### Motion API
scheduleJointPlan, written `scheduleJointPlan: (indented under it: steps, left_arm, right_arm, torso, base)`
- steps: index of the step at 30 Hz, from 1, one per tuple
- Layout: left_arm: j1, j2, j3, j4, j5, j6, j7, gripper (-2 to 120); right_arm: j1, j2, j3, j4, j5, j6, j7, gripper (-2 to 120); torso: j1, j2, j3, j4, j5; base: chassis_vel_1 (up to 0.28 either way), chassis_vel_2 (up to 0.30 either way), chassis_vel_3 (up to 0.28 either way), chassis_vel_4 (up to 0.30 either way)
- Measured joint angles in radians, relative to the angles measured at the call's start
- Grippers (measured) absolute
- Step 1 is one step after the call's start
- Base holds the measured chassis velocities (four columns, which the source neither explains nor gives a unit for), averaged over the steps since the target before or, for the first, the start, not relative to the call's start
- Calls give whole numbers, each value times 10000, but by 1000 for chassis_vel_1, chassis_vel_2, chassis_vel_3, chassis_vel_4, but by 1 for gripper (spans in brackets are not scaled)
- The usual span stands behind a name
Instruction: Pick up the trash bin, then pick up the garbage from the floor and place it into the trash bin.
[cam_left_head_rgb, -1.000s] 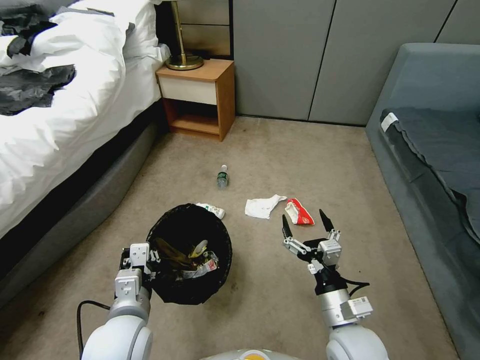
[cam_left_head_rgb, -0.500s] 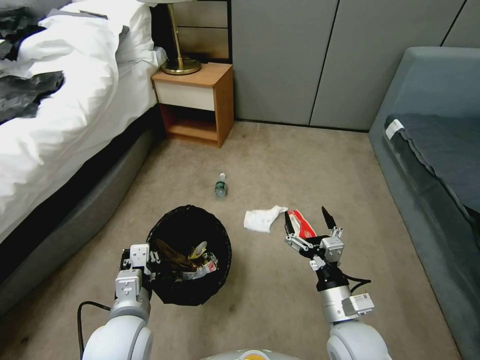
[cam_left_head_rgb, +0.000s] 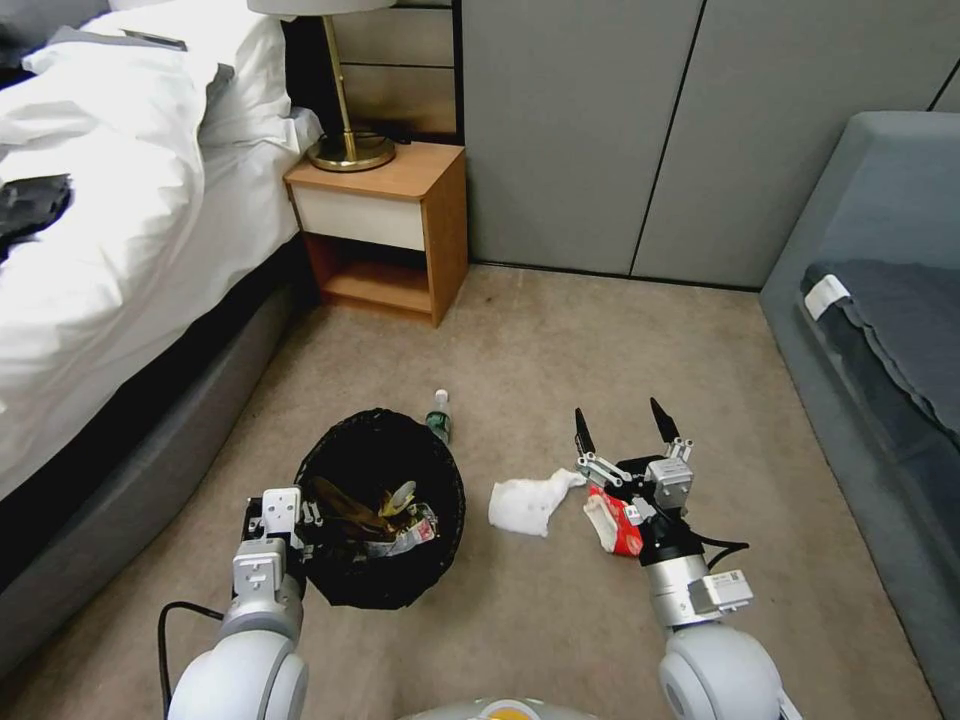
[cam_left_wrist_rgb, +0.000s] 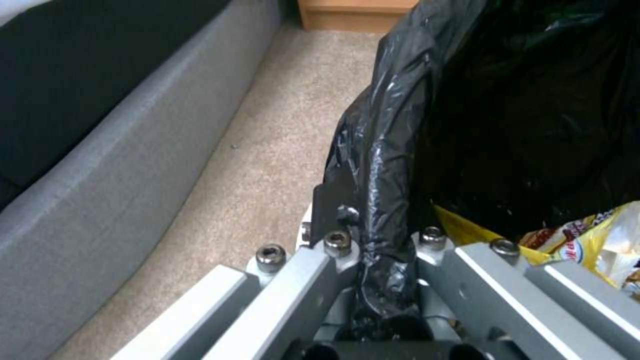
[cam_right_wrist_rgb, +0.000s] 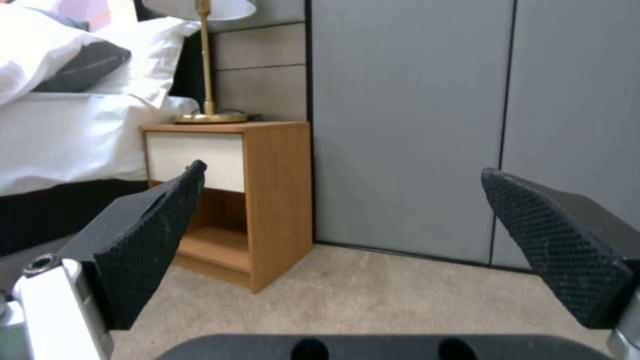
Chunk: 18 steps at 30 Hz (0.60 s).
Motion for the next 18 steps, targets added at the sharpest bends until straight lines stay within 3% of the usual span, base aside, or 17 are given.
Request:
scheduleJointPlan:
  steps: [10,16,18]
  left_arm:
    - [25,9,-1,-9,-3,-9,-5,0]
    - [76,4,-1,-53,17,-8,-8,0]
    - [113,-7,-1,-75,41,-8,-8,0]
  right_arm:
    - [584,-183,414,-505,-53,91,-181,100]
    - [1194,-498,404,-1103,303,-1072,181,100]
    - [1453,-596,342,-1295,718,-1939,353,100]
  torso:
    - [-2,0,-3,0,-1]
    - [-1,0,-2,1,0]
    - [-1,0,-2,-2,-1]
  base:
    - [15,-22,-17,9]
    - [0,0,0,0]
    - [0,0,0,0]
